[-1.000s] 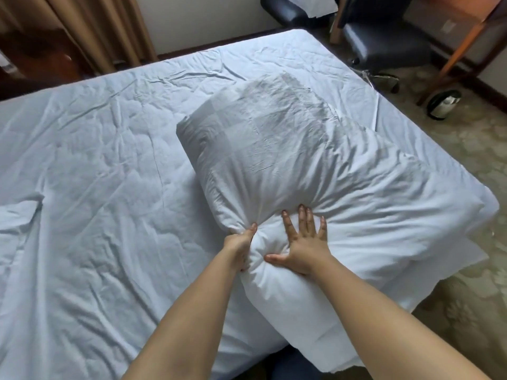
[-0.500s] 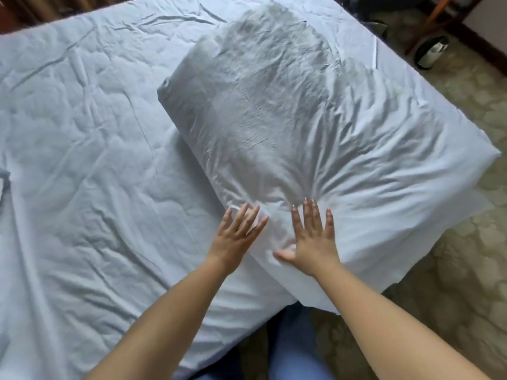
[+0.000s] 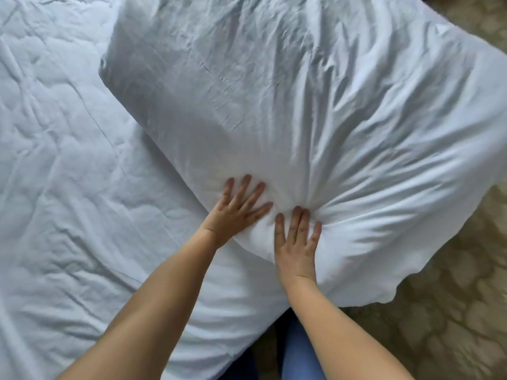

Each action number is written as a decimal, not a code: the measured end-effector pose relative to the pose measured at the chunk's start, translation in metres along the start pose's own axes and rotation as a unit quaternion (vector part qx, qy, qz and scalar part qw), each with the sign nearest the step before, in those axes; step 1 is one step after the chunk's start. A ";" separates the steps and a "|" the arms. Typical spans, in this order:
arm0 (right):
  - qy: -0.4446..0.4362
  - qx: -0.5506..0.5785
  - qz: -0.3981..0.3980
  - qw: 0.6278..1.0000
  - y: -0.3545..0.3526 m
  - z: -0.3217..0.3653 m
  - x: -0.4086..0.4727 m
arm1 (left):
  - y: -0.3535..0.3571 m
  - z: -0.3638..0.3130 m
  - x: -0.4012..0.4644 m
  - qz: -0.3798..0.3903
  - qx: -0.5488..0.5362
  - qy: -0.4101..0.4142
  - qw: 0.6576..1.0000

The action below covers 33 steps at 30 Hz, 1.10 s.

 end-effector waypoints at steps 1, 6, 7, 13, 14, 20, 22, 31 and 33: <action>-0.008 0.000 -0.011 1.000 0.000 0.003 0.006 | 0.004 0.001 0.002 -0.024 -0.005 0.013 1.000; -0.028 0.060 0.056 0.996 -0.008 0.009 0.019 | 0.002 0.016 0.026 -0.015 -0.045 0.088 0.995; -0.030 0.067 0.054 0.996 -0.013 0.008 0.018 | -0.002 0.021 0.032 0.003 -0.043 0.075 0.996; -0.027 0.062 -0.057 0.996 -0.061 0.013 0.011 | -0.040 0.040 0.036 0.099 -0.081 0.007 0.992; -0.025 0.069 -0.072 0.995 -0.072 0.017 0.006 | -0.049 0.046 0.034 0.107 -0.087 -0.002 0.990; -0.025 0.119 -0.070 0.990 -0.122 0.060 -0.036 | -0.110 0.081 -0.002 0.118 -0.072 -0.001 0.990; -0.026 0.107 -0.059 0.992 -0.140 0.086 -0.065 | -0.129 0.082 -0.031 0.127 -0.059 0.021 0.990; -0.122 0.151 0.090 0.977 -0.114 0.184 -0.134 | -0.148 0.073 -0.149 0.240 -0.073 -0.016 0.968; -0.131 0.145 0.103 0.975 -0.113 0.189 -0.126 | -0.148 0.080 -0.149 0.282 -0.077 -0.018 0.956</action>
Point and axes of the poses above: each hand's wrist, its own x-axis towards the middle knuckle, its own y-axis out of the palm, z = x × y, the point moved 6 cm from there along x, towards the middle knuckle, and after that the axes turned 5 degrees about -z, right-handed, at the moved point
